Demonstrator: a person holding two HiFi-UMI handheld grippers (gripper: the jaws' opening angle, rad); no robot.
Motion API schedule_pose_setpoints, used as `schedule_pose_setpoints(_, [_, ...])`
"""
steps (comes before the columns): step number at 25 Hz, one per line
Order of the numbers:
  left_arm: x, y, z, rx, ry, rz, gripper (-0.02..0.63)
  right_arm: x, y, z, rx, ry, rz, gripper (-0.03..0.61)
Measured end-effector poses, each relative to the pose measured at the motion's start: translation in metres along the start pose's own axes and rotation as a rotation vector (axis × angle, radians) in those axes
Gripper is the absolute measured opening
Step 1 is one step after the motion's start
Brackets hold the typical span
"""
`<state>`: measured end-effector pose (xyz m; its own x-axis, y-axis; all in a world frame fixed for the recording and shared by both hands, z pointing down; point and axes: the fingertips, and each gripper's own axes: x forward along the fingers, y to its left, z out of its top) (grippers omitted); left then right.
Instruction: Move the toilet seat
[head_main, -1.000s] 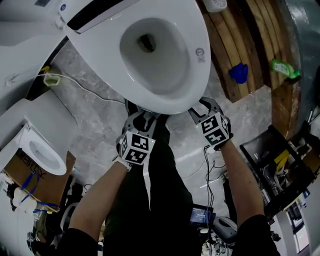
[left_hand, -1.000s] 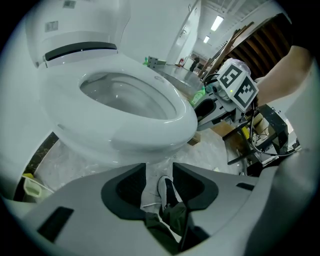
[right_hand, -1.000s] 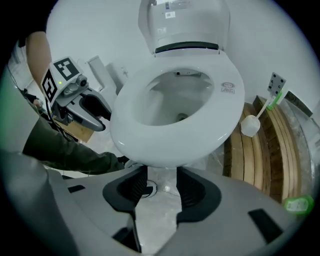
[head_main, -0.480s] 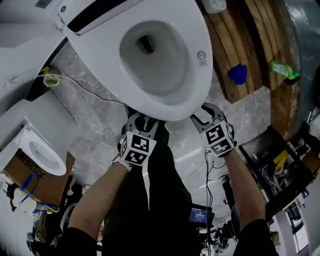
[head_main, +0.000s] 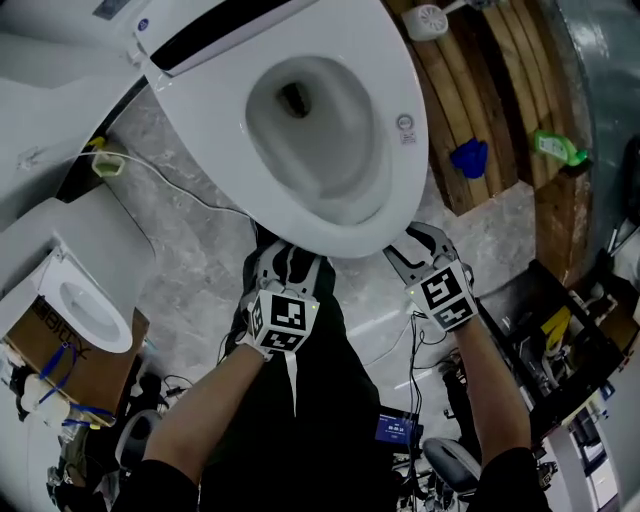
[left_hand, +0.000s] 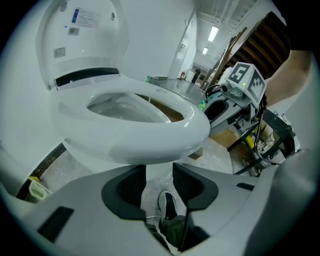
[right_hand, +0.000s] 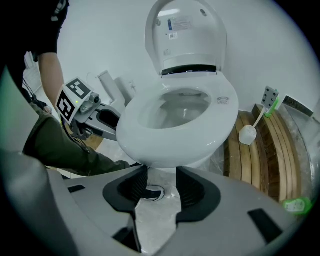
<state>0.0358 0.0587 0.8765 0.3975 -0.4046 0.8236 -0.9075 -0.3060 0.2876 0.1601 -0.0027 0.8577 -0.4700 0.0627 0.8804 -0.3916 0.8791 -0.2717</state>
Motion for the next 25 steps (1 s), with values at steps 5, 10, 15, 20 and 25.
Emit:
schedule_pose_setpoints(5, [-0.026,-0.007,0.019,-0.052,-0.031,0.036,0.172,-0.034,0.009,0.017,-0.001,-0.037,0.012,0.199])
schedule_pose_setpoints(10, [-0.054,-0.014,0.036,-0.07,-0.048,0.033,0.172,-0.067,0.018,0.035,-0.017,-0.059,0.02,0.194])
schedule_pose_setpoints(15, [-0.079,-0.018,0.057,-0.142,-0.053,0.028,0.172,-0.1,0.022,0.053,-0.042,-0.069,0.032,0.17])
schedule_pose_setpoints(20, [-0.104,-0.013,0.083,-0.206,-0.077,0.068,0.172,-0.125,0.024,0.077,-0.036,-0.111,0.027,0.161])
schedule_pose_setpoints(25, [-0.125,-0.016,0.099,-0.186,-0.088,0.062,0.173,-0.15,0.029,0.098,-0.011,-0.141,0.027,0.163])
